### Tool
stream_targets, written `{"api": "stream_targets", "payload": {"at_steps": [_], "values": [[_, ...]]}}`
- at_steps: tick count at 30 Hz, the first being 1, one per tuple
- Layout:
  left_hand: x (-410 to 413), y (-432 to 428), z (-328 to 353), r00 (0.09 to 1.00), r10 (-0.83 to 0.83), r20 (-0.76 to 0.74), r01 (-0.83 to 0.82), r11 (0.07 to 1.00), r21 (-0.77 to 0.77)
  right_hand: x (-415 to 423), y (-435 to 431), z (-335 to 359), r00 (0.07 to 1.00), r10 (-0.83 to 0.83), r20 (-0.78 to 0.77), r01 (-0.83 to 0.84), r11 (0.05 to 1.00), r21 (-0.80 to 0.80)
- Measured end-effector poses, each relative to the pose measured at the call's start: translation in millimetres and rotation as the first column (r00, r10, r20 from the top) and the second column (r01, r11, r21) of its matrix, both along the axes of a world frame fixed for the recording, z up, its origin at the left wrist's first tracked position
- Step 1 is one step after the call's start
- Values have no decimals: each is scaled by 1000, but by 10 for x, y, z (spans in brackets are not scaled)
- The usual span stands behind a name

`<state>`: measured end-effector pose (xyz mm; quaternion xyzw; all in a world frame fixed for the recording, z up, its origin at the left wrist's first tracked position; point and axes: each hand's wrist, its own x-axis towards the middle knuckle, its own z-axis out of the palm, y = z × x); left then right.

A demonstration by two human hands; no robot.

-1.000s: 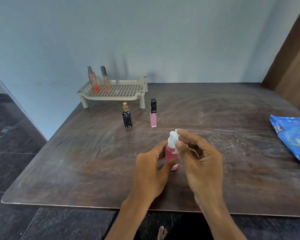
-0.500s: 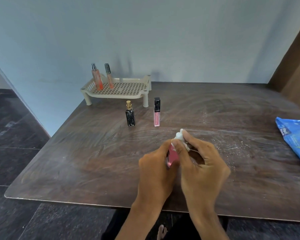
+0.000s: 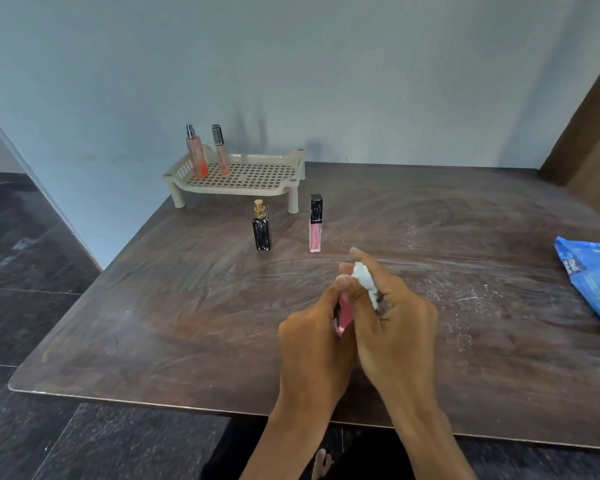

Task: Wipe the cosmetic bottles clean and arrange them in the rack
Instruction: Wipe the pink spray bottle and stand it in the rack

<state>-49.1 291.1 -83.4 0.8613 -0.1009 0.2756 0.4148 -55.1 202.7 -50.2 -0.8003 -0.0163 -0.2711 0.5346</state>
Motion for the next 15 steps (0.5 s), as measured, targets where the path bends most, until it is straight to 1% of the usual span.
{"api": "stream_targets", "payload": {"at_steps": [1, 2, 3, 6, 8, 10, 11, 13, 15], "values": [[-1, 11, -1, 1000, -12, -8, 12, 1000, -17, -19, 7, -15, 1000, -3, -4, 3, 1000, 6], [-6, 17, 6, 1000, -28, -13, 28, 999, -26, -29, 6, -28, 1000, -3, -9, 4, 998, 56], [-10, 19, 22, 999, -47, -24, 46, 998, -31, -36, 0, -34, 1000, 17, -21, -14, 989, 149], [25, 41, 38, 986, -133, -98, 128, 990, -58, -37, -40, -17, 991, 115, -68, -74, 893, 443], [95, 87, 24, 952, -244, -184, 220, 965, -139, -19, -85, 8, 989, 102, -103, -26, 825, 564], [151, 142, 40, 905, -331, -267, 296, 941, -166, -3, -142, 25, 990, 73, -121, 17, 791, 612], [161, 157, 65, 890, -357, -284, 323, 933, -159, -2, -163, 30, 990, 57, -125, 30, 802, 597], [153, 144, 118, 865, -407, -293, 357, 910, -209, 0, -176, 36, 990, 28, -137, 54, 827, 560], [144, 94, 135, 866, -418, -273, 351, 899, -263, -8, -165, 31, 986, 61, -156, 43, 808, 588]]}}
